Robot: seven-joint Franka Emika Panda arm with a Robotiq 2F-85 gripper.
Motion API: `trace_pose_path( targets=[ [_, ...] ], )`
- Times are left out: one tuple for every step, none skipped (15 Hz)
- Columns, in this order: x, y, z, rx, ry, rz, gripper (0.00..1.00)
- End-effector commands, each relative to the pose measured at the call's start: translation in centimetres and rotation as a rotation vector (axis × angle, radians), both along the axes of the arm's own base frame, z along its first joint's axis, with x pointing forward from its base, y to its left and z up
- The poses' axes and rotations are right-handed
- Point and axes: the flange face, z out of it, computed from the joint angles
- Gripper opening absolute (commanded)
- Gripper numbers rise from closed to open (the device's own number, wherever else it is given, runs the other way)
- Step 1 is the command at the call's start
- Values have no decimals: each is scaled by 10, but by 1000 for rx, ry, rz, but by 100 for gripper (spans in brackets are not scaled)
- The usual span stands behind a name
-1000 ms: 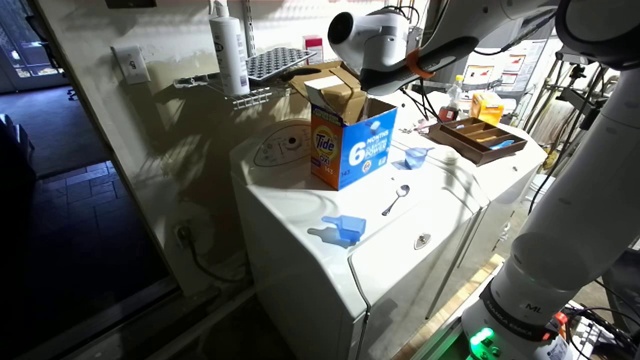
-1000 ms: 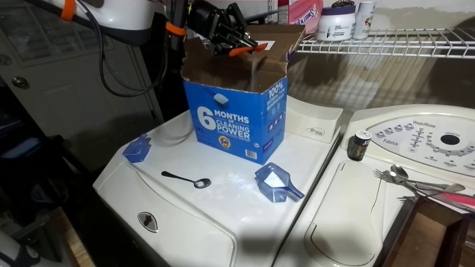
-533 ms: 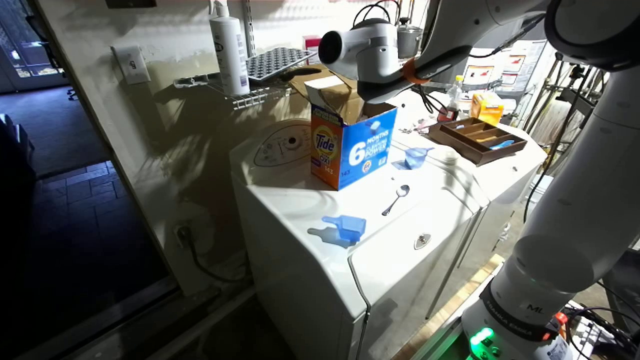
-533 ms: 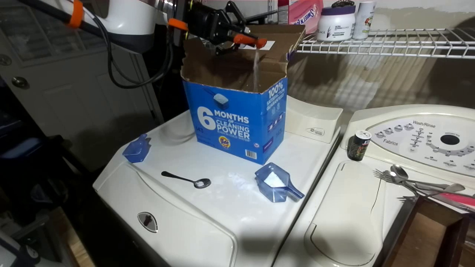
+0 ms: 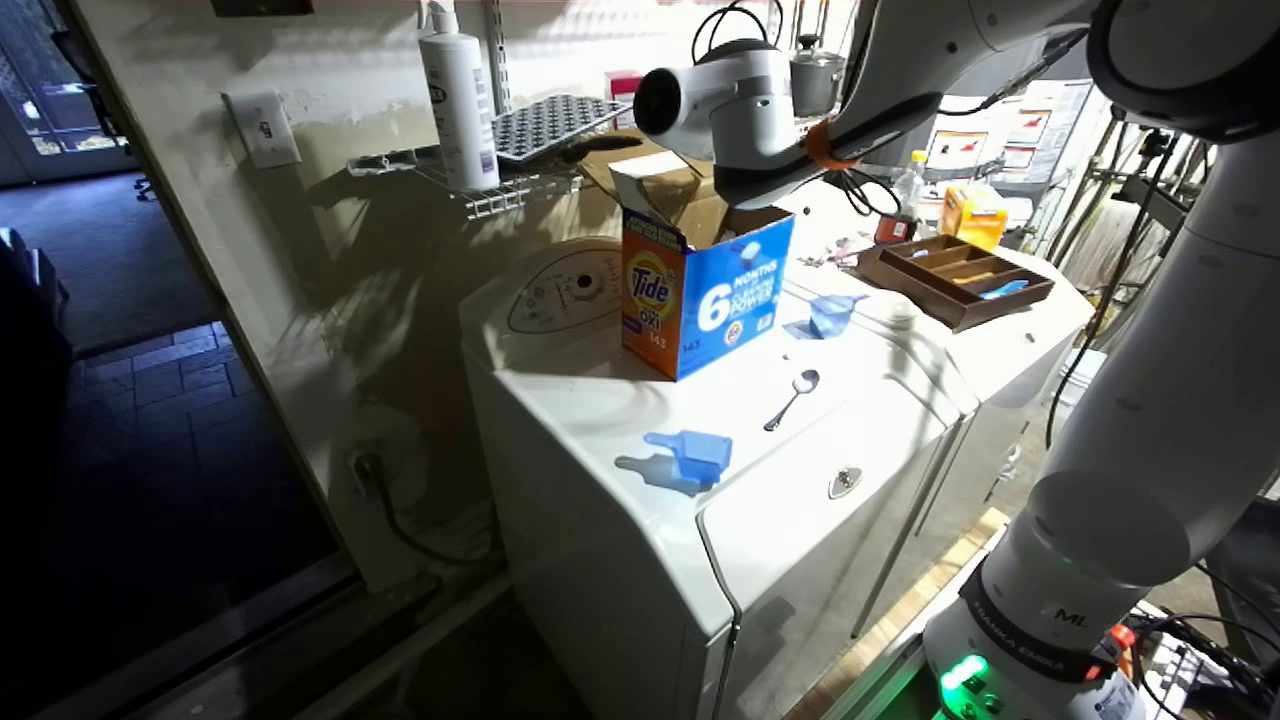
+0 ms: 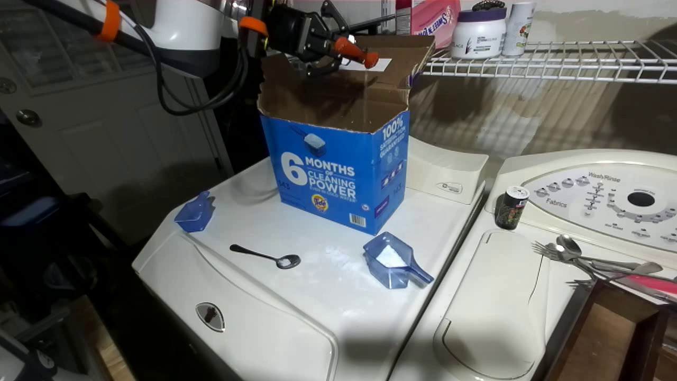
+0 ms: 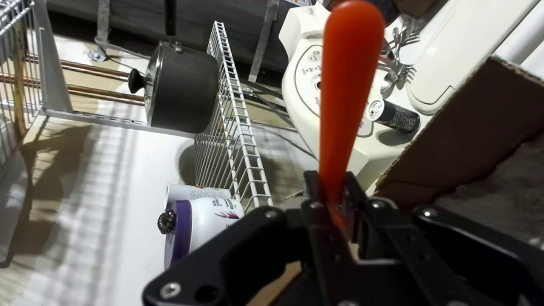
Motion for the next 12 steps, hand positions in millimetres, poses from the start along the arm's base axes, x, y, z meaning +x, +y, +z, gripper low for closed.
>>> trace_pose_path(
  targets=[
    [1, 3, 1, -56, 39, 19, 4],
    [1, 3, 1, -60, 45, 23, 4],
    [1, 3, 1, -63, 53, 27, 4],
    [1, 4, 1, -68, 61, 32, 4],
    [0, 4, 0, -74, 68, 36, 4],
    [0, 4, 1, -79, 73, 40, 4],
    [0, 5, 1, -85, 76, 44, 4],
    [0, 5, 1, -90, 79, 47, 4],
    [0, 4, 1, -94, 82, 48, 4],
    [0, 4, 1, -96, 85, 48, 4],
    [0, 3, 1, -96, 87, 47, 4],
    [0, 3, 0, -92, 86, 42, 4]
  ],
)
